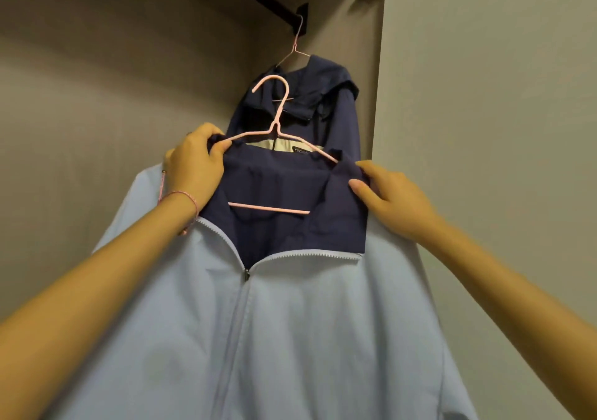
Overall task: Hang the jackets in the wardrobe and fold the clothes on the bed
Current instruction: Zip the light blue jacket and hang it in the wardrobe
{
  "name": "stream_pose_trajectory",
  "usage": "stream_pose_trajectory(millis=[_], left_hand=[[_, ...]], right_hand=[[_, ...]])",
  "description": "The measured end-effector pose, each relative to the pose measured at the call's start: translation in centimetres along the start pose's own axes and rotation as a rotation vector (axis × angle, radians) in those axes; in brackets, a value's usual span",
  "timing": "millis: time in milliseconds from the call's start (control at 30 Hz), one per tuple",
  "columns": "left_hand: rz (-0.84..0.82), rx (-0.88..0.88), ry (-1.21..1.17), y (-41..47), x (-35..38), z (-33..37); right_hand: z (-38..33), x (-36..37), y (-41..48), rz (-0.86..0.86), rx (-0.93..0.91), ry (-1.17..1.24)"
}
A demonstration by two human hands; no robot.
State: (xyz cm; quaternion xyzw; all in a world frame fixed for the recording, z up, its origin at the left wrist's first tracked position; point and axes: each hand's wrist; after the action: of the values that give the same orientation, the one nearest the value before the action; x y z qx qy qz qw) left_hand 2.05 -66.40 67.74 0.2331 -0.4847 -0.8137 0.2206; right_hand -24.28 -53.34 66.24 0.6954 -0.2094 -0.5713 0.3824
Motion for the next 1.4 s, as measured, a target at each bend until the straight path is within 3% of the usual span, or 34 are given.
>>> stream_pose_trajectory(millis=[167,433,567,767,933,1167,1400], left_hand=[[-0.008,-0.037,0.023,1.7,2.8,-1.2],[0.025,0.022,-0.009,5.1,2.5,1.0],[0.012,0.038,0.019,7.2,2.3,1.0],[-0.138,-0.098,-0.021,10.6,1.8,-0.7],[-0.192,0.079,0.009,12.5,-0.1,-0.4],[-0.345,0.129,-0.043,13.0,1.1,0.8],[-0.45,0.237,0.205,12.2,3.0,0.5]], right_hand=[[0.0,0.9,3.1,0.03,0.011,-0.063],[0.8,-1.3,6.6,0.337,-0.019,-0.257],[0.7,-1.6,9.0,0.397,-0.011,-0.255],[-1.1,-2.7,14.6,0.412,0.038,-0.351],[-2.5,-6.0,21.3,0.5,0.13,-0.332],[-2.5,-4.7,29.2,0.45,0.202,-0.26],[-3.1,-2.1,35.1,0.487,0.197,-0.294]])
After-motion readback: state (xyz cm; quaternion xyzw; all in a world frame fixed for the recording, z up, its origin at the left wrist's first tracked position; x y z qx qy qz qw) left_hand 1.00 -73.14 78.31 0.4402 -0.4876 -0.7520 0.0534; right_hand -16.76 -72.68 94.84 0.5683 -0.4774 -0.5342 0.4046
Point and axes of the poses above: each hand's wrist, its own y-axis towards the middle knuckle, its own x-axis out of the palm, z = x × y, and after that the axes turned 2 degrees about -z, right-handed
